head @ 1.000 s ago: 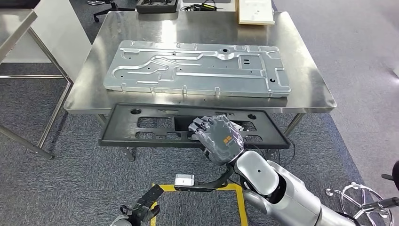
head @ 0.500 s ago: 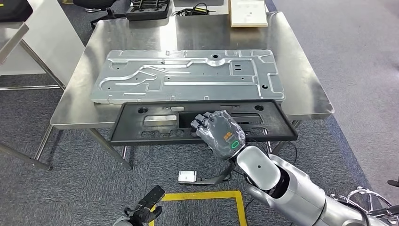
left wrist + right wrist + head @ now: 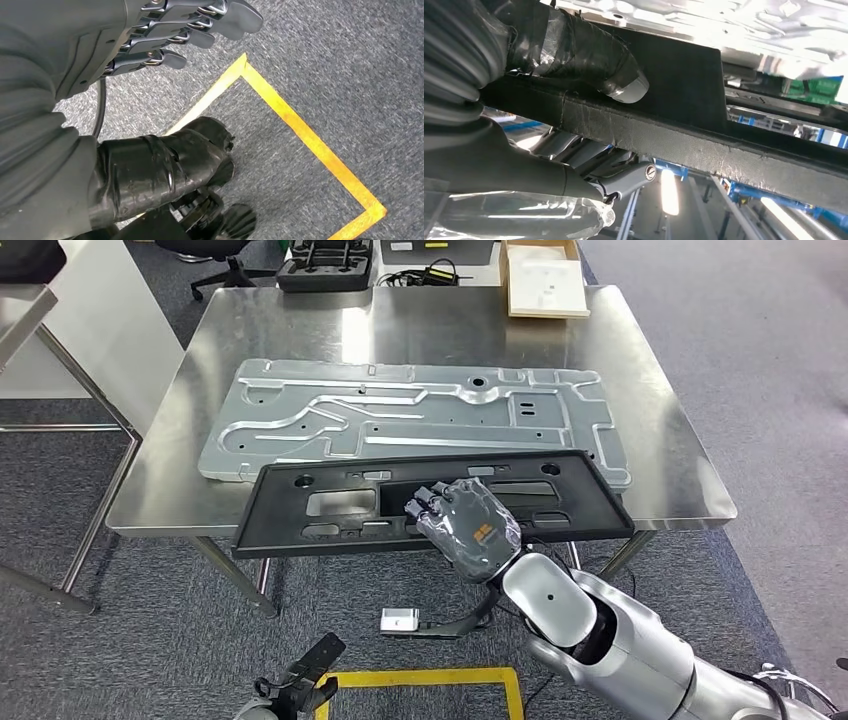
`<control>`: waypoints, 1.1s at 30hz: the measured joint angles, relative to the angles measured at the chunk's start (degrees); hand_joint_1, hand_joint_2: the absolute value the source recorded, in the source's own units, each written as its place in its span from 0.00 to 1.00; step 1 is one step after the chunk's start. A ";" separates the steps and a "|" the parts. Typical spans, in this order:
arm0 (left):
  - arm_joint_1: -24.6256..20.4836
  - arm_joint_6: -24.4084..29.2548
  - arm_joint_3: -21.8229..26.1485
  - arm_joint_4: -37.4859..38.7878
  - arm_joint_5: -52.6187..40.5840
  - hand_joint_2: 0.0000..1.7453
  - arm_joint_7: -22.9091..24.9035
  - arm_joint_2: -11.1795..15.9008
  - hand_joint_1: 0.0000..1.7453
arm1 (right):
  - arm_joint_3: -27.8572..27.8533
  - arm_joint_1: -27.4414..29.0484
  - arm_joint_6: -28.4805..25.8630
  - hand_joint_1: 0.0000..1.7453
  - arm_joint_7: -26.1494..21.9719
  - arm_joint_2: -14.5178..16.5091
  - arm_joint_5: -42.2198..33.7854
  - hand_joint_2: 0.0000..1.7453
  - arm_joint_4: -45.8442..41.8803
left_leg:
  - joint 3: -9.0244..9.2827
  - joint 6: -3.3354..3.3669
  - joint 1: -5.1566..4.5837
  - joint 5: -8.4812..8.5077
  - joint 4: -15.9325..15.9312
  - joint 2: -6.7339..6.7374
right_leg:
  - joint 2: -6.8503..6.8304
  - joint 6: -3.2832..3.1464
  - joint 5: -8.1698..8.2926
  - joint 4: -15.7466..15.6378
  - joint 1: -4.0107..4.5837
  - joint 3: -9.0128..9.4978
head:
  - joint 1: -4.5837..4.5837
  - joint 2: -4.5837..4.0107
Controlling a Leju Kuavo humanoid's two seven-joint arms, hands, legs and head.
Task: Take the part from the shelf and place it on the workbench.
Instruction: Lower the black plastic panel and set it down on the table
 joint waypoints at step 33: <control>0.12 0.67 0.23 0.00 -0.62 1.00 -0.34 -0.46 0.00 | 4.82 -5.69 6.67 1.00 -2.17 -5.34 4.15 1.00 2.09 | -2.45 -0.68 0.39 1.72 0.57 -0.04 | 0.08 0.21 5.28 -4.88 -0.62 0.47 | 0.11 -0.02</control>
